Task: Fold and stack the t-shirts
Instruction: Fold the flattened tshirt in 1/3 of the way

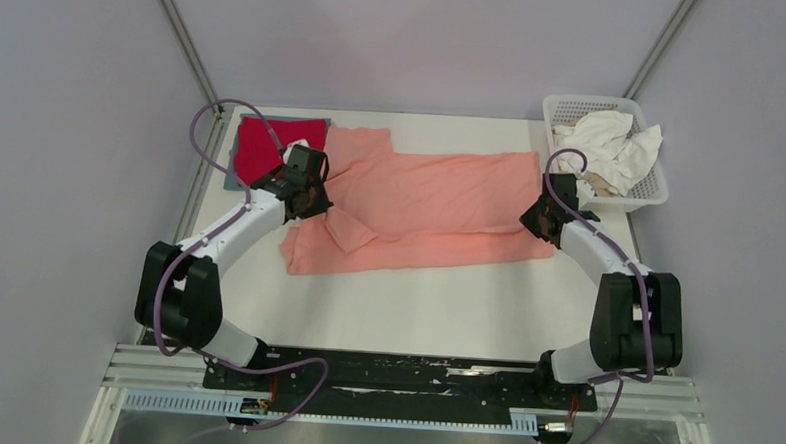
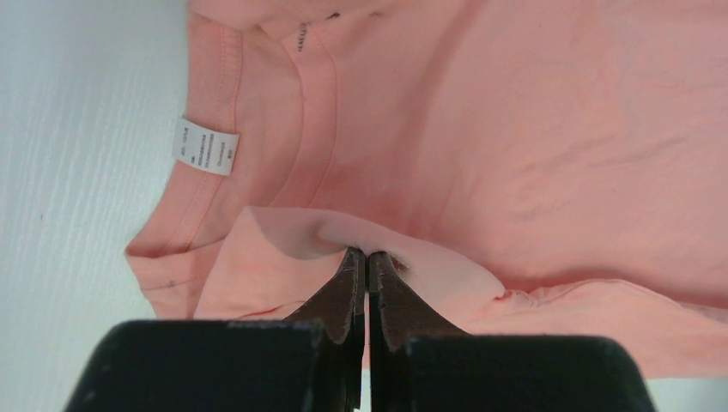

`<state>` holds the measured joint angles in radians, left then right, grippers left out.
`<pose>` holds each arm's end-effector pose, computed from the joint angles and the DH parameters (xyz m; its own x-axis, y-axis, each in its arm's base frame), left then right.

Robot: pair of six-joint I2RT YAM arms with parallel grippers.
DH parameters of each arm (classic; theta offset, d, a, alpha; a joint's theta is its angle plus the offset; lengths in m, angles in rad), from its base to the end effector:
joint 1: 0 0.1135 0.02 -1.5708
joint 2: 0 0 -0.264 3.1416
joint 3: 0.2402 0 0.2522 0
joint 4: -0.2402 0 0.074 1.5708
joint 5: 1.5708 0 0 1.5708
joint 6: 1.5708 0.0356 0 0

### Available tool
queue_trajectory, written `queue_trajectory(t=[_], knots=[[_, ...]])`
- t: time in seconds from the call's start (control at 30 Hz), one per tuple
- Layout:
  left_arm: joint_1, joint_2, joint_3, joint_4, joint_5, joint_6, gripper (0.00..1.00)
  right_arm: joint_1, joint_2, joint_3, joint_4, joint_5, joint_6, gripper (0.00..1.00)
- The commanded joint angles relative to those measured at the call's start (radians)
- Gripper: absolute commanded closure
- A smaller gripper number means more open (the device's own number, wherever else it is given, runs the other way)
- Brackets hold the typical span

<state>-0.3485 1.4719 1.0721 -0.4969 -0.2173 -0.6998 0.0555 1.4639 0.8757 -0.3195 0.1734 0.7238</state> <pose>0.2948 -0.0989 0.2512 -0.6950 -0.4166 -0.5860 -0.3146 0.9091 -0.2732 0.2959 0.0103 0.2040 -0.5556 0.6225 -0.5513 0.5596 0.7703 0.3058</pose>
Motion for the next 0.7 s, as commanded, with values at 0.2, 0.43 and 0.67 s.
queue_trajectory(t=[0.2,0.43,0.67], knots=[[0.051,0.094,0.090,-0.001,-0.062,0.009,1.00,-0.003,0.041,0.050,0.089,0.051,-0.021,1.00],[0.061,0.184,0.127,0.029,-0.042,0.031,0.82,-0.002,0.093,0.064,0.121,0.078,-0.023,0.98],[0.071,0.279,0.275,-0.028,-0.046,0.060,0.29,0.011,0.079,0.099,0.126,0.042,-0.048,0.54]])
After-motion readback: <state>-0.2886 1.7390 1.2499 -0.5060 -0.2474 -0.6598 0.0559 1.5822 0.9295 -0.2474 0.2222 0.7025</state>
